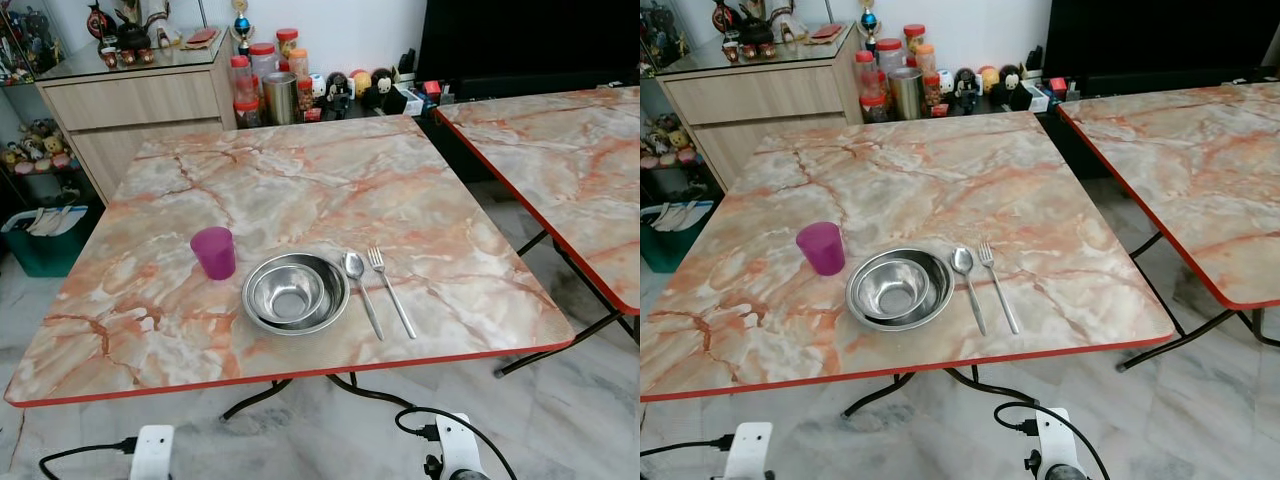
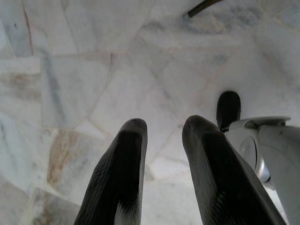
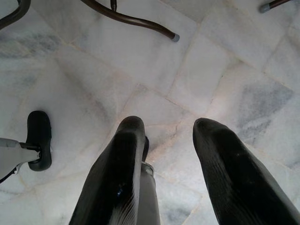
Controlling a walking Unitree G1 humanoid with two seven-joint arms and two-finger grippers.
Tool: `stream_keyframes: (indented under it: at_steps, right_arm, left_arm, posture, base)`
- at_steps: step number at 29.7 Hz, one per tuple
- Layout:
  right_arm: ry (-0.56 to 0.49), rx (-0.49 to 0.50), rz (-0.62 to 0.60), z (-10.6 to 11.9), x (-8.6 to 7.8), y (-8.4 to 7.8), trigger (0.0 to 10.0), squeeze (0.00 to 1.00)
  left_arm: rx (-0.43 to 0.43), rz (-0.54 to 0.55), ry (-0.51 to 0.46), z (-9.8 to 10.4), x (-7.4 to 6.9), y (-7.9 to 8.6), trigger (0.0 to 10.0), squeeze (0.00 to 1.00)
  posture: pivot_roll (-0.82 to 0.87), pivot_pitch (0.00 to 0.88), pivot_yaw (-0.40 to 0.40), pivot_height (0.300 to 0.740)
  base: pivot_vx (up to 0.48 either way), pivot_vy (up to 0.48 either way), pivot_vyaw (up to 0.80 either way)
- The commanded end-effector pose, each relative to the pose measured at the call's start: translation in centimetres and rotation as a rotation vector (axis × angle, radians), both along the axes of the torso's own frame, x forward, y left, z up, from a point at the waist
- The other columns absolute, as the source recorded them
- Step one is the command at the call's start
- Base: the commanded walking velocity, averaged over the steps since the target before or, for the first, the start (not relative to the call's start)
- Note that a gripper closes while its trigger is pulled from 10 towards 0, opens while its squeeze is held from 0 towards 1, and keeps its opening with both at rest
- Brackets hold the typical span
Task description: Setting the table
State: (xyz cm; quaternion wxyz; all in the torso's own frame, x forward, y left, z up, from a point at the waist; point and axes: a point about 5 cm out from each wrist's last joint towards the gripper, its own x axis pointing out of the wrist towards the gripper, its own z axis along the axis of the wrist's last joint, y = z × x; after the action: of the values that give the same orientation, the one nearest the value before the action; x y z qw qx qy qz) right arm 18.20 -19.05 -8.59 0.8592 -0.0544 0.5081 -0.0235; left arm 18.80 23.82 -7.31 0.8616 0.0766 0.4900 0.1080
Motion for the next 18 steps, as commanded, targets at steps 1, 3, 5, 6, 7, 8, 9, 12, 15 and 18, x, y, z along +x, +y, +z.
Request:
stream_keyframes:
  at_steps: [1,3,5,6,7,8,9,12,15,18]
  right_arm:
    - [-0.008,0.007,0.011,0.28,0.66,0.24,10.0,0.00]
    - [-0.004,0.014,0.005,0.24,0.59,0.29,10.0,0.00]
    - [-0.002,0.024,-0.001,0.19,0.53,0.39,10.0,0.00]
    - [-0.001,0.030,-0.010,0.15,0.48,0.52,10.0,0.00]
    - [-0.001,0.033,-0.012,0.13,0.46,0.60,10.0,0.00]
    - [0.000,0.034,-0.010,0.12,0.44,0.63,10.0,0.00]
    - [0.001,0.035,-0.008,0.10,0.40,0.66,10.0,0.00]
    - [0.004,0.036,-0.007,0.08,0.36,0.67,10.0,0.00]
    - [0.006,0.032,-0.003,0.07,0.32,0.60,10.0,0.00]
    - [0.006,0.032,-0.003,0.07,0.32,0.59,10.0,0.00]
  left_arm:
    - [-0.010,-0.023,-0.015,0.07,0.50,-0.70,10.0,0.00]
    - [-0.013,-0.032,-0.019,0.05,0.57,-0.97,10.0,0.00]
    - [-0.009,-0.041,-0.019,0.03,0.54,-0.99,10.0,0.00]
    - [-0.003,-0.050,-0.018,0.02,0.49,-0.91,10.0,0.00]
    - [0.000,-0.054,-0.017,0.02,0.44,-0.82,10.0,0.00]
    - [0.001,-0.053,-0.018,0.01,0.41,-0.77,10.0,0.00]
    - [0.002,-0.052,-0.018,0.00,0.36,-0.74,10.0,0.00]
    - [0.003,-0.050,-0.020,-0.03,0.28,-0.71,10.0,0.00]
    - [0.004,-0.054,-0.017,-0.15,0.12,-0.87,10.0,0.00]
    - [0.004,-0.056,-0.015,-0.20,0.03,-0.90,10.0,0.00]
  posture:
    - [0.09,0.000,0.037,0.740]
    - [0.09,0.000,0.038,0.740]
    - [0.09,0.000,0.042,0.740]
    - [0.10,0.000,0.046,0.740]
    - [0.10,0.000,0.046,0.740]
    - [0.11,0.000,0.047,0.740]
    - [0.11,0.000,0.043,0.740]
    - [0.12,0.000,0.041,0.740]
    - [0.13,0.000,0.036,0.740]
    - [0.13,0.000,0.036,0.740]
  base:
    - [0.000,0.000,0.80]
    - [0.000,0.000,0.67]
    - [0.000,0.000,0.27]
    - [0.000,0.000,0.00]
    - [0.000,0.000,0.00]
    - [0.000,0.000,0.00]
    - [0.000,0.000,0.00]
    - [0.000,0.180,0.00]
    - [0.000,0.351,0.00]
    - [0.000,0.382,0.00]
